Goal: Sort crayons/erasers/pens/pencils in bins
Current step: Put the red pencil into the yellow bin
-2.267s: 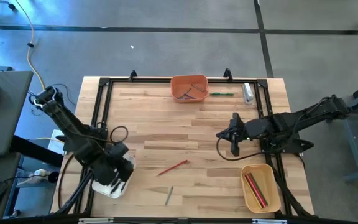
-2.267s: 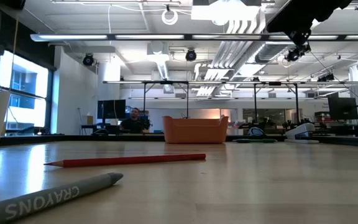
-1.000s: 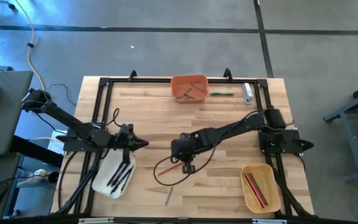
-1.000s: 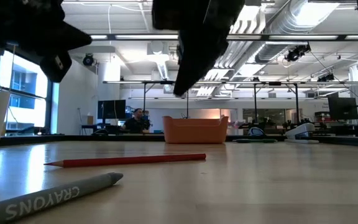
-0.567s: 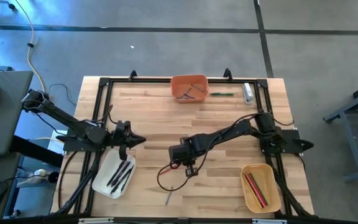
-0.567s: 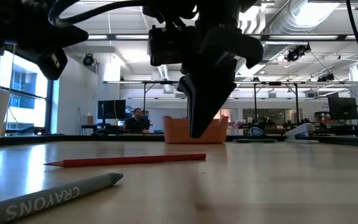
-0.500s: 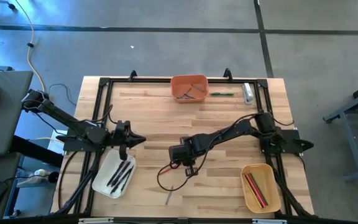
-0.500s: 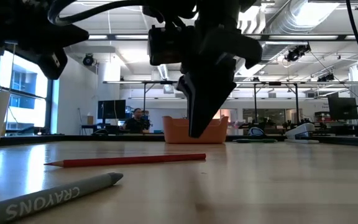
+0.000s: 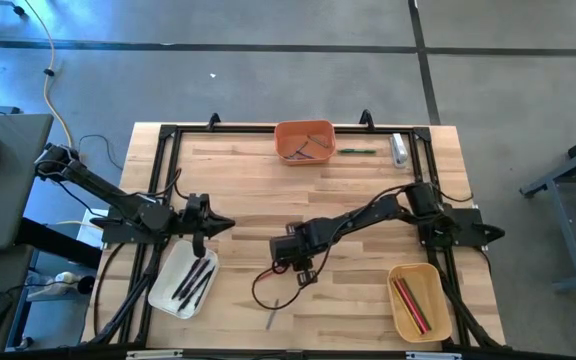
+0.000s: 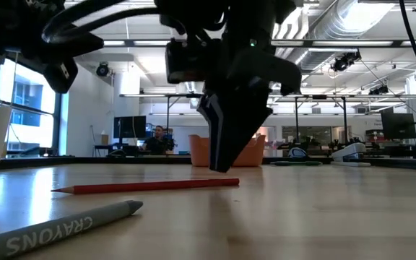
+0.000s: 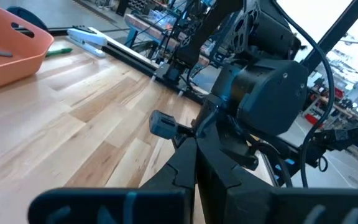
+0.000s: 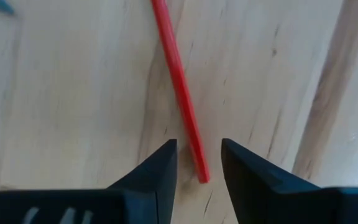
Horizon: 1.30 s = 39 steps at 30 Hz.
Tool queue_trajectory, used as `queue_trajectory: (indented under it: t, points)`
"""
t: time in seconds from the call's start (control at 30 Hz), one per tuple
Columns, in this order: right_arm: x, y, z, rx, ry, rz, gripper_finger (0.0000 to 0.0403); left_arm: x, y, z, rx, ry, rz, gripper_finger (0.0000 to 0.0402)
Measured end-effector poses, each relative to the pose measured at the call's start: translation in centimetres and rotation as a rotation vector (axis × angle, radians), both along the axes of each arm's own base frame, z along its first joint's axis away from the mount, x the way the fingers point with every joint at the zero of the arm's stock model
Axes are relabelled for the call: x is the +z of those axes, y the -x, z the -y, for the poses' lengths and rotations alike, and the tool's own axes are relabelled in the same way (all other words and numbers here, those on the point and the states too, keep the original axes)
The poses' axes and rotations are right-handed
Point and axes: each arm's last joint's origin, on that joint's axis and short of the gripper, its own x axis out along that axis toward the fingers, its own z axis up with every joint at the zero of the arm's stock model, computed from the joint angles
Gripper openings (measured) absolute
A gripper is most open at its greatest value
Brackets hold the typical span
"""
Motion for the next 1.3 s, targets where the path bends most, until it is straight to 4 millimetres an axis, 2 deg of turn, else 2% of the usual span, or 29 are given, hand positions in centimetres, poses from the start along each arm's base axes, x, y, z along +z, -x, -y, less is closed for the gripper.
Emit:
queue_trajectory:
  t: [0.33,0.57,0.77,1.03,1.3]
  points:
    - [-1.6,0.1,0.0,0.019,0.002,-0.062,0.0085,-0.1,0.0,0.0,-0.001,-0.001,-0.007,0.0000]
    - [-3.1,-0.1,0.7,-0.080,-0.060,-0.136,0.0040,-0.1,0.0,0.0,0.002,0.020,-0.007,0.0000]
    - [-3.0,0.1,1.0,-0.141,-0.087,-0.157,0.0008,-0.2,0.0,0.0,0.004,0.030,-0.011,0.0000]
    - [-0.3,1.4,0.5,-0.284,-0.162,-0.203,0.0003,-0.2,0.0,0.0,0.014,0.027,-0.016,0.0000]
    - [5.4,4.4,-1.0,-0.424,-0.205,-0.233,0.0004,-0.2,0.1,-0.2,0.072,0.026,-0.012,0.0000]
